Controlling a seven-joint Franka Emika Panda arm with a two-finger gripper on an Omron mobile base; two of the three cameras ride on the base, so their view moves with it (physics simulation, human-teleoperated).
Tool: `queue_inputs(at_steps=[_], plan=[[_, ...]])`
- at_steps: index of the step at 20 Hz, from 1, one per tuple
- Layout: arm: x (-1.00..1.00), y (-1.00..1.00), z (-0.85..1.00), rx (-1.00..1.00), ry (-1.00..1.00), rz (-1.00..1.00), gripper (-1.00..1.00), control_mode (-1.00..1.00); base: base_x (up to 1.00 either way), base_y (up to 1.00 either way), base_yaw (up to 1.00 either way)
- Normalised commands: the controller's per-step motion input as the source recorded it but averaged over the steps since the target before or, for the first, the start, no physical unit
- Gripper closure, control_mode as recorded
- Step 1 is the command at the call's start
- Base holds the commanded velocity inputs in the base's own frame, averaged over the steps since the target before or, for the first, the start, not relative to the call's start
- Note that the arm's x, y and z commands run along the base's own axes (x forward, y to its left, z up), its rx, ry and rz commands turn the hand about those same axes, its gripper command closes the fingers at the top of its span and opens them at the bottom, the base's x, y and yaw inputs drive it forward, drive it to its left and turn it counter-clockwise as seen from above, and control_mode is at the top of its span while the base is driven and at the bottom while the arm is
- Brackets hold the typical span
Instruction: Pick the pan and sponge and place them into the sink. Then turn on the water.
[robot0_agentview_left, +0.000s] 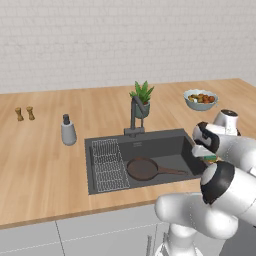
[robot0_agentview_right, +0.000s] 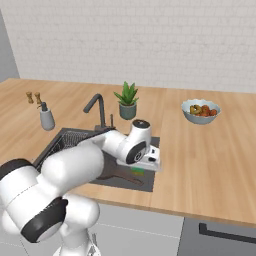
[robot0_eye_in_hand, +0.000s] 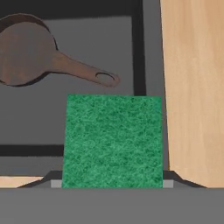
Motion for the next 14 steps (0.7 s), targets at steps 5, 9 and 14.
queue_inputs(at_steps=[5, 9, 14], plan=[[0.4, 0.73, 0.0, 0.04, 0.0, 0.18, 1.0, -1.0, 0.0, 0.0, 0.0], [0.6, 0.54, 0.0, 0.06, 0.0, 0.14, 1.0, -1.0, 0.0, 0.0, 0.0], [0.43, 0.42, -0.02, 0.01, 0.0, 0.04, 1.0, -1.0, 0.0, 0.0, 0.0]])
